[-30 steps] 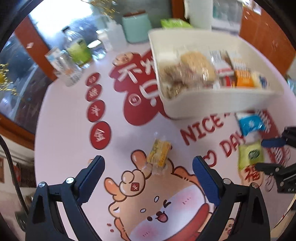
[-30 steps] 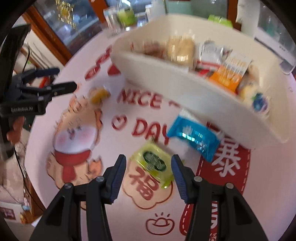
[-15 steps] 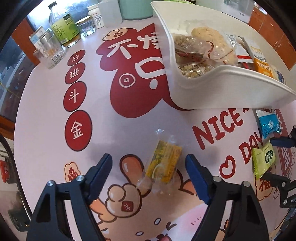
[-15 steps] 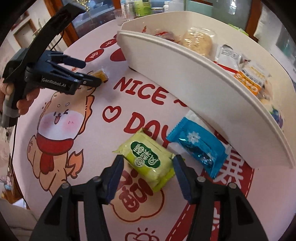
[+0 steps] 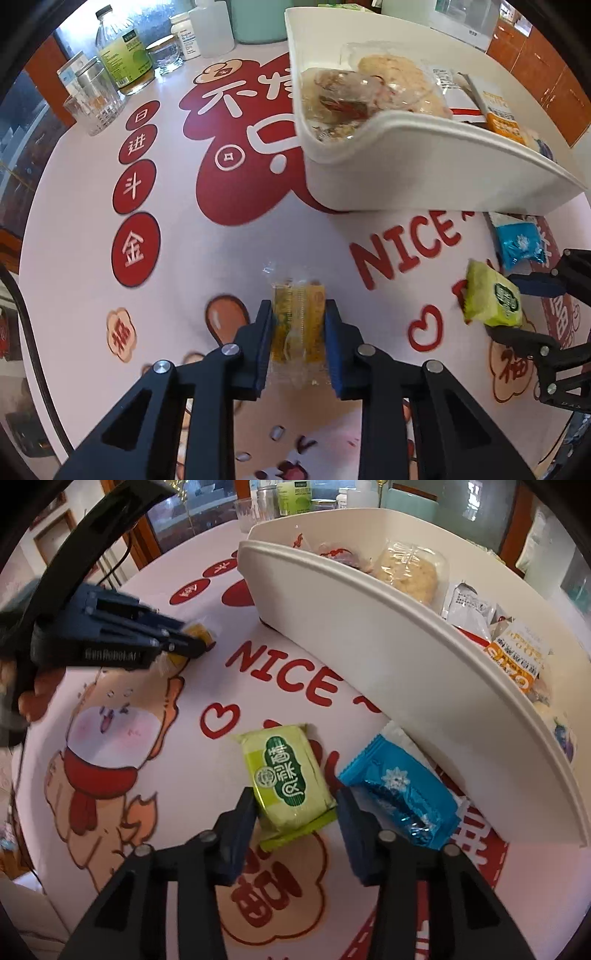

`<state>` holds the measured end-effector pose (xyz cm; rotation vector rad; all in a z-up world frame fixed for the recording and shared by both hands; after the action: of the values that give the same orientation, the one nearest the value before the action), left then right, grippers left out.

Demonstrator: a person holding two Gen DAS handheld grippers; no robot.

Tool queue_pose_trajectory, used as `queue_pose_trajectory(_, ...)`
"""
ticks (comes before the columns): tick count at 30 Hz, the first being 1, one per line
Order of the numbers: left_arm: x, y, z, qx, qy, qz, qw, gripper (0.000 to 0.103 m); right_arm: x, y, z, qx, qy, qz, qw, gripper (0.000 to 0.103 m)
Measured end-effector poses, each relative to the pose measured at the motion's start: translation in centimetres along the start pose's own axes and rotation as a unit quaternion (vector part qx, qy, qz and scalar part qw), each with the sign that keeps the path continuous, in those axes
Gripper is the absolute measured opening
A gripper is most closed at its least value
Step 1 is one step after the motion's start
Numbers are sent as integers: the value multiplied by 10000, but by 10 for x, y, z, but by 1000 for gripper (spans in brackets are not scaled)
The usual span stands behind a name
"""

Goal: Organize snacks
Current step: 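Grasp the yellow wrapped candy with left tool while right grasps the green biscuit pack, then carry both snacks over the white tray and open both tools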

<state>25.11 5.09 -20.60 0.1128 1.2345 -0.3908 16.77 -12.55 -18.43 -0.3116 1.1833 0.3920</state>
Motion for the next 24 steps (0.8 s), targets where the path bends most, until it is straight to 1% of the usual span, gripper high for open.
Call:
queue_pose_trajectory(2,-4,-5,-10,-146,-40,-82,9999,24,2,1,2,111,-36,50,9999,41)
queue_pose_trajectory(7,-16,-18,-33,-488,-86,-368,9981,24,-6,2,-10,467,-44,276,9985,40)
queue_pose_trajectory(11,-31,-34,-49,-611,-141,-593,9963,24,-23,10,-21,659,-151,386,9970,40)
queue_pose_trajectory(14,-45,-46,-56,-635,-213,-718,9952,24,-39,15,-23,773,-276,387,9959,40)
queue_pose_trajectory(19,-70,-69,-52,-522,-380,-756,9950,24,-63,14,-20,945,-523,288,9937,40)
queue_pose_trajectory(24,-95,-80,-32,-435,-598,-701,9948,24,-94,3,-15,1229,-804,103,9891,40)
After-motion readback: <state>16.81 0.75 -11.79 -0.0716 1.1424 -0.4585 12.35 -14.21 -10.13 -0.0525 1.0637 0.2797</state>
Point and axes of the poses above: each gripper's, at about its wrist camera, not at the fingertips, and x roughly the way its jaws point, y to its left, z to its top, the point moved 1 cm from there along x, roughly the way its jaws point, and after that the axes turned 8 degrees about -z, right-handed, at the moved point
